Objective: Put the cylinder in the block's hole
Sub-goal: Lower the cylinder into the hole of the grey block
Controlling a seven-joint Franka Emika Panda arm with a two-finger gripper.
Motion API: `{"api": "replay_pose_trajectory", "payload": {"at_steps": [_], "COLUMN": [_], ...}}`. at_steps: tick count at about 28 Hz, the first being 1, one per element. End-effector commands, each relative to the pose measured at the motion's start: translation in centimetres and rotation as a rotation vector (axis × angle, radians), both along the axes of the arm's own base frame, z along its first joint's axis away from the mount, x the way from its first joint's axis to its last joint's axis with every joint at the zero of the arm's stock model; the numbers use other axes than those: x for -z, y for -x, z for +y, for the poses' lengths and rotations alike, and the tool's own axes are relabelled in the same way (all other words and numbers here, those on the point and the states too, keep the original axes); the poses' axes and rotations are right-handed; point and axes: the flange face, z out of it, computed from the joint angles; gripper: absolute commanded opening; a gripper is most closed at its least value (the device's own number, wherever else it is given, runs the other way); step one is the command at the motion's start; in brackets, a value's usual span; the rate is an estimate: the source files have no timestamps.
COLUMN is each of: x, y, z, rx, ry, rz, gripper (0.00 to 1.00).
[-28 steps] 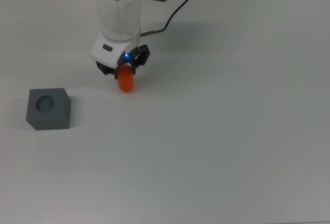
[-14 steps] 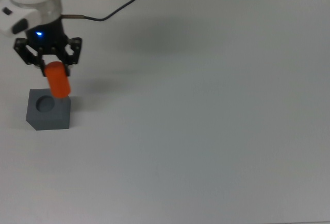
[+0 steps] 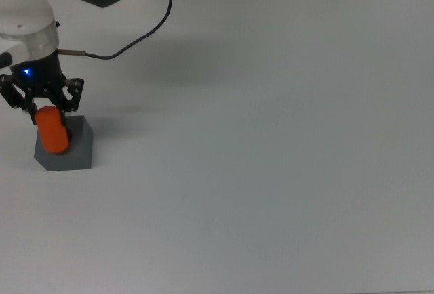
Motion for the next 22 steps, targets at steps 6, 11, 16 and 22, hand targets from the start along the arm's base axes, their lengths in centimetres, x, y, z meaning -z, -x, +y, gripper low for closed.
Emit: {"api": "replay_pose_trajectory", "payload": {"at_steps": [6,11,16,22], "x": [-0.2,0.0,-0.1,-0.1], "y": [0.1,0.5,1.0,1.2], "z": [-1.0,-0.9,-0.7,-0.5], "rx": [0.010,0.008,0.001,-0.002], "ry": [0.002,-0.006,-0.005,-0.005], "rz": [0.008,0.040,0.087,0.105], "gripper": [0.03,0.03,0.03,0.04]}}
